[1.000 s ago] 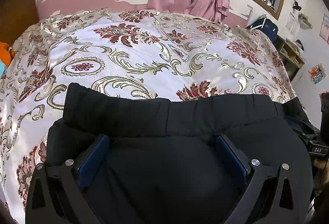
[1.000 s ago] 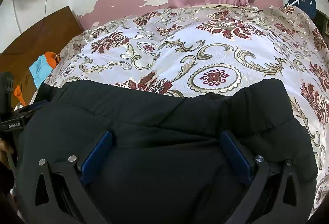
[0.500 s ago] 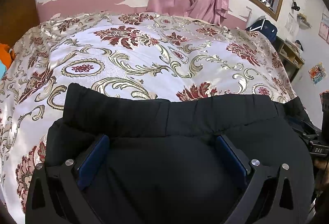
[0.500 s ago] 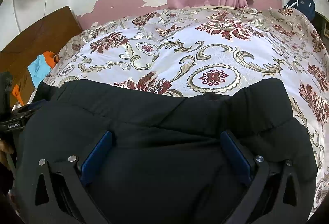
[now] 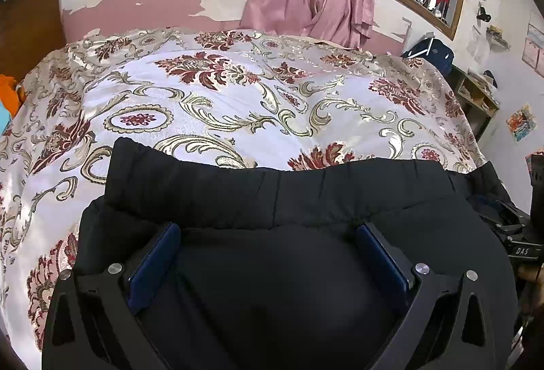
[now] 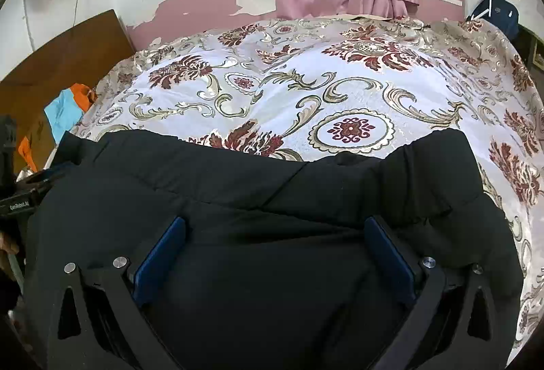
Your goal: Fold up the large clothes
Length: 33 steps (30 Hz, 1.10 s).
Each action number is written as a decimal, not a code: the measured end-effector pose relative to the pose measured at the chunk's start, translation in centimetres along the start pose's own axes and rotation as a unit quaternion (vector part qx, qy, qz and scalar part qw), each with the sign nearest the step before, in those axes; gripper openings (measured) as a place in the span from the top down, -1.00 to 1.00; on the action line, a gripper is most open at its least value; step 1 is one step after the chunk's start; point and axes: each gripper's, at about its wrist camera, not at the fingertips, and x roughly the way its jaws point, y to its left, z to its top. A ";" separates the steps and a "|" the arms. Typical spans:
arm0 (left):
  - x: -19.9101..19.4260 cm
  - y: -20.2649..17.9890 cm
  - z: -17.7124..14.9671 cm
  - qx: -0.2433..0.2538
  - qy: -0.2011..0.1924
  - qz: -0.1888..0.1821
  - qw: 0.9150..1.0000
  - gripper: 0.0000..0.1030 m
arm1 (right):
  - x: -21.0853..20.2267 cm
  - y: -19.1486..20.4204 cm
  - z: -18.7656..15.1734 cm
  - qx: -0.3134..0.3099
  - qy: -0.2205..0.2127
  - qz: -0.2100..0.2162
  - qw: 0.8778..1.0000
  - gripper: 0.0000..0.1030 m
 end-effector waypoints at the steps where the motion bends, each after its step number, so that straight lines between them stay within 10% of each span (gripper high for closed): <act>1: -0.1 0.0 -0.1 0.001 -0.001 0.001 1.000 -1.00 | 0.0 0.3 0.0 -0.006 -0.001 -0.010 1.000 -0.98; 10: -1.8 -0.3 0.1 0.013 0.007 0.034 0.999 -1.00 | -2.5 0.1 0.2 -0.010 -0.004 -0.021 1.000 -0.98; 17: -8.3 2.0 -0.2 0.021 -0.068 0.081 0.994 -1.00 | -8.6 -2.8 0.1 -0.043 -0.049 -0.027 0.998 -0.98; 24: -9.5 5.8 -0.9 0.006 -0.031 0.099 0.995 -1.00 | -11.2 -8.3 -0.9 0.000 -0.030 -0.036 0.999 -0.98; 33: -7.9 8.5 -2.3 -0.056 0.040 0.019 0.997 -1.00 | -8.6 -13.3 -3.6 0.133 0.018 0.036 0.990 -0.98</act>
